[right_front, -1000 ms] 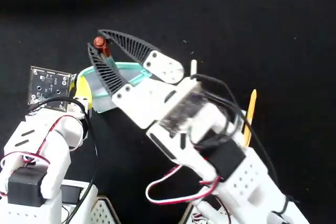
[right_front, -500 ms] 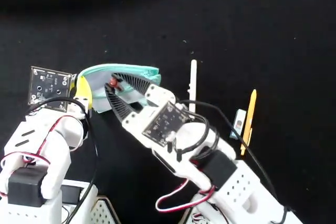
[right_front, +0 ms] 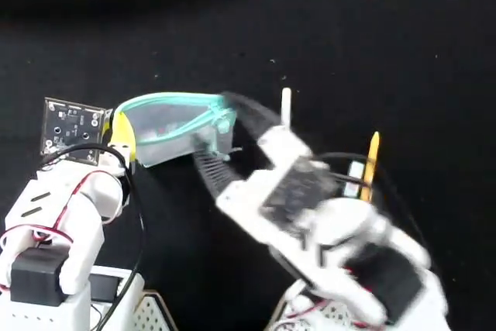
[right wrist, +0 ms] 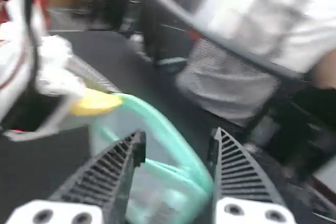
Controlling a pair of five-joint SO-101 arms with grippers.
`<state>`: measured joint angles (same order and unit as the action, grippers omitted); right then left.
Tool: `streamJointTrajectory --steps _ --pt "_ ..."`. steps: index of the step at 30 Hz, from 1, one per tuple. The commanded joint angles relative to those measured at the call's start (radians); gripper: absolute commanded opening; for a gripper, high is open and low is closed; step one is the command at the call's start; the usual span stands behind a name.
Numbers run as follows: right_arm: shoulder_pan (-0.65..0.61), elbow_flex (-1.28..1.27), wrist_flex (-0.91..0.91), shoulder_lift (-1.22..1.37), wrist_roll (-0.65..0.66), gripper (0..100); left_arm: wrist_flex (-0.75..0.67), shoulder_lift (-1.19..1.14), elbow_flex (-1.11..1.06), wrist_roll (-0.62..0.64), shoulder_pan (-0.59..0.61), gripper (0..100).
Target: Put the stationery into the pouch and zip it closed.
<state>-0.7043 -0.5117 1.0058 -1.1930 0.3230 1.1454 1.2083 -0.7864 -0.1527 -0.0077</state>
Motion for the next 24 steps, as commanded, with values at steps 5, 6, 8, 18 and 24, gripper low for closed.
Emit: streamJointTrajectory --steps 5,6,8,18,24 --pt "0.500 -0.117 0.025 0.036 -0.103 19.8 0.009 -0.028 -0.142 -0.003 0.012 3" --pt "0.545 -0.189 -0.014 0.056 -0.115 19.8 0.009 -0.028 -0.142 -0.003 0.012 3" --pt "0.605 -0.331 -0.121 0.125 -0.124 19.8 0.009 -0.028 -0.142 -0.003 0.012 3" --pt "0.612 -0.447 -0.466 0.725 -0.164 19.8 0.009 -0.028 -0.142 -0.003 0.012 3" --pt "0.612 -0.234 -0.342 1.072 -0.163 19.8 0.009 -0.028 -0.142 -0.003 0.012 3"
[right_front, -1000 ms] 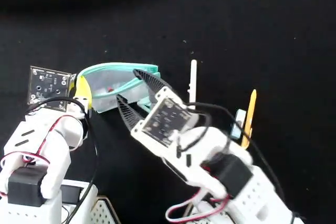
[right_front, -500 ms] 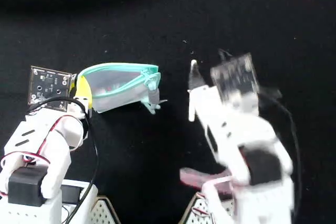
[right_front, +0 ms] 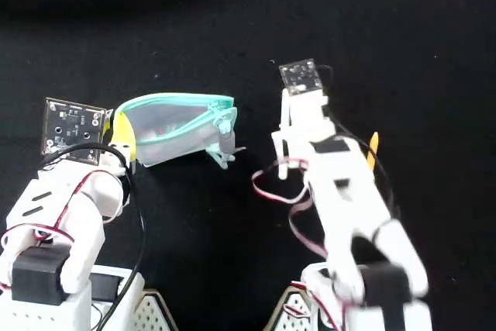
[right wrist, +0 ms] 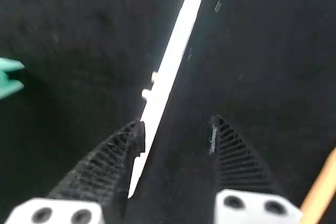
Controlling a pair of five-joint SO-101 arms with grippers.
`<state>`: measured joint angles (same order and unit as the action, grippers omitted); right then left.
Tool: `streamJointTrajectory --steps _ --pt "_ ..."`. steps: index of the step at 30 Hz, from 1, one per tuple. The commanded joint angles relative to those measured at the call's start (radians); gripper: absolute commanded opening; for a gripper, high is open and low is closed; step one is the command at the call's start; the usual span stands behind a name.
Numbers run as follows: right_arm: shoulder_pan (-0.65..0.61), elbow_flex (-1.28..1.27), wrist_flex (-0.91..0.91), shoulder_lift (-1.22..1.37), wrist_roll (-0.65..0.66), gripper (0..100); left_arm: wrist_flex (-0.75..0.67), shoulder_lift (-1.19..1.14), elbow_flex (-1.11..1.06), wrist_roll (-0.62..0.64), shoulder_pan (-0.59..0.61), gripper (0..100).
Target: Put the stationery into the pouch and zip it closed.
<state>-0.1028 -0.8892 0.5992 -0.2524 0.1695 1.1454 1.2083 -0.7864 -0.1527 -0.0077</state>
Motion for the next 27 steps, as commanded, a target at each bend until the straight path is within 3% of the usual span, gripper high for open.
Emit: streamJointTrajectory --steps 1,12,15,18,27 --pt "0.011 0.191 0.104 0.183 -0.009 19.8 0.009 -0.028 -0.142 -0.003 0.012 3" --pt "0.011 0.512 0.353 0.501 -0.011 19.8 0.009 -0.028 -0.143 -0.003 0.012 3" --pt "0.011 0.512 0.356 0.499 -0.006 17.4 0.009 -0.028 -0.143 -0.003 0.012 3" --pt "0.015 0.510 0.358 0.498 -0.005 1.2 0.009 -0.028 -0.143 -0.003 0.012 3" --pt "0.018 0.470 0.549 0.371 0.011 1.2 0.008 -0.028 -0.143 -0.003 0.012 3"
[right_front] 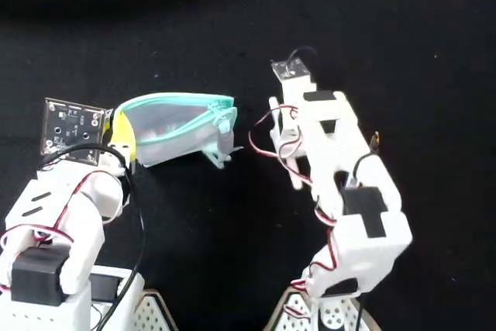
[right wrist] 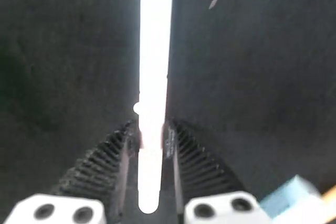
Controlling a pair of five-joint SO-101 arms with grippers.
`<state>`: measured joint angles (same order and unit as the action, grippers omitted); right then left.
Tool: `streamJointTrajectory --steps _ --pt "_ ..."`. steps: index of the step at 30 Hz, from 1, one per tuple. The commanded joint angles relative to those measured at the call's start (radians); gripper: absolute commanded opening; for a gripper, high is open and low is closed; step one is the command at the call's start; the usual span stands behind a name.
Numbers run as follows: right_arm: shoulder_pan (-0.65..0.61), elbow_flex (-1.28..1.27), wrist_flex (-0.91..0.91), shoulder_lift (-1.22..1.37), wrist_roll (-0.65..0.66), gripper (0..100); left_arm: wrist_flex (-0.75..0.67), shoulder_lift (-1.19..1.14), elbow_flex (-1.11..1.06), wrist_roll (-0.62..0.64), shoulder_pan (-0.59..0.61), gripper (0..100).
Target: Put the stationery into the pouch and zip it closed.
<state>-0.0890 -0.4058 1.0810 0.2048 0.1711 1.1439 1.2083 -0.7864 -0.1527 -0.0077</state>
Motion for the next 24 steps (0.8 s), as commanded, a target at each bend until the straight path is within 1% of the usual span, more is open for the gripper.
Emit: streamJointTrajectory --steps 1,9,11,15,16,19,22,24 --pt "0.005 -0.041 0.080 -0.114 0.034 1.2 0.009 -0.028 -0.143 -0.003 0.012 3" --pt "0.005 -0.335 0.044 -0.381 0.157 1.3 0.009 -0.028 -0.143 -0.003 0.012 3" --pt "0.000 -0.358 0.063 -0.426 0.166 4.4 0.009 -0.028 -0.143 -0.003 0.012 3" --pt "-0.003 -0.317 0.133 -0.463 0.166 20.8 0.009 -0.028 -0.143 -0.003 0.012 3" --pt "-0.003 -0.298 0.138 -0.467 0.166 23.1 0.009 -0.028 -0.143 -0.003 0.012 3" --pt "-0.017 -0.220 0.138 -0.464 0.158 20.7 0.009 -0.028 -0.143 -0.003 0.012 3" --pt "-0.066 -0.142 0.137 -0.463 0.155 19.1 0.009 -0.028 -0.143 -0.003 0.012 3" --pt "-0.104 -0.107 0.101 -0.452 0.126 19.1 0.009 -0.028 -0.143 -0.003 0.012 3"
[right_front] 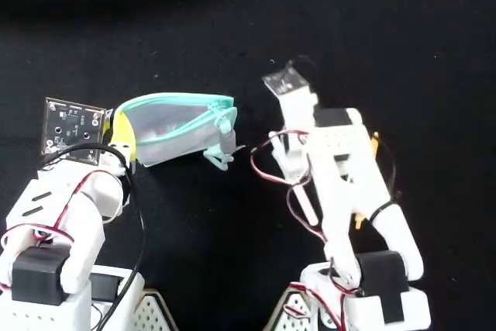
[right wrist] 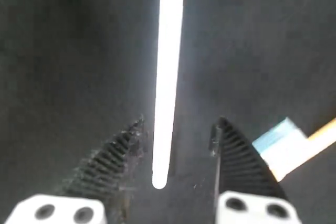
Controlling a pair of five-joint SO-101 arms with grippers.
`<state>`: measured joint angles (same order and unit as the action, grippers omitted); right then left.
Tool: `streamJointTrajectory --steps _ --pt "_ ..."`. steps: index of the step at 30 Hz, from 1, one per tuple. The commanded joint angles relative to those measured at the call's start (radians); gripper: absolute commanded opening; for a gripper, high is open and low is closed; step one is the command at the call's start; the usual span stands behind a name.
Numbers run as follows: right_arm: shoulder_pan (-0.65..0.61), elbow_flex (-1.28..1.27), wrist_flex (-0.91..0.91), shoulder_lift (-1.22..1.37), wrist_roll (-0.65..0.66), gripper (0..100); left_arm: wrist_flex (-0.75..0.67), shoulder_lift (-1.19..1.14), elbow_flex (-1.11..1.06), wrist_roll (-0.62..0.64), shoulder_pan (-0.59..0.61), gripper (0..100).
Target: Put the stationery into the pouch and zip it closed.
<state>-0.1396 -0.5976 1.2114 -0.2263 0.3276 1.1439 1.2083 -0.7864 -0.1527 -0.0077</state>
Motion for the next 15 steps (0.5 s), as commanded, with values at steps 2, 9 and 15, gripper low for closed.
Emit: streamJointTrajectory --steps 2,9,15 --pt "-0.084 0.108 -0.077 0.016 -0.055 19.1 0.009 -0.028 -0.143 -0.003 0.012 3" --pt "-0.094 0.180 -0.212 0.272 -0.028 19.1 0.011 -0.028 -0.143 -0.003 0.012 3" --pt "-0.064 0.289 -0.227 0.456 0.094 18.9 0.011 -0.028 -0.143 -0.003 0.012 3"
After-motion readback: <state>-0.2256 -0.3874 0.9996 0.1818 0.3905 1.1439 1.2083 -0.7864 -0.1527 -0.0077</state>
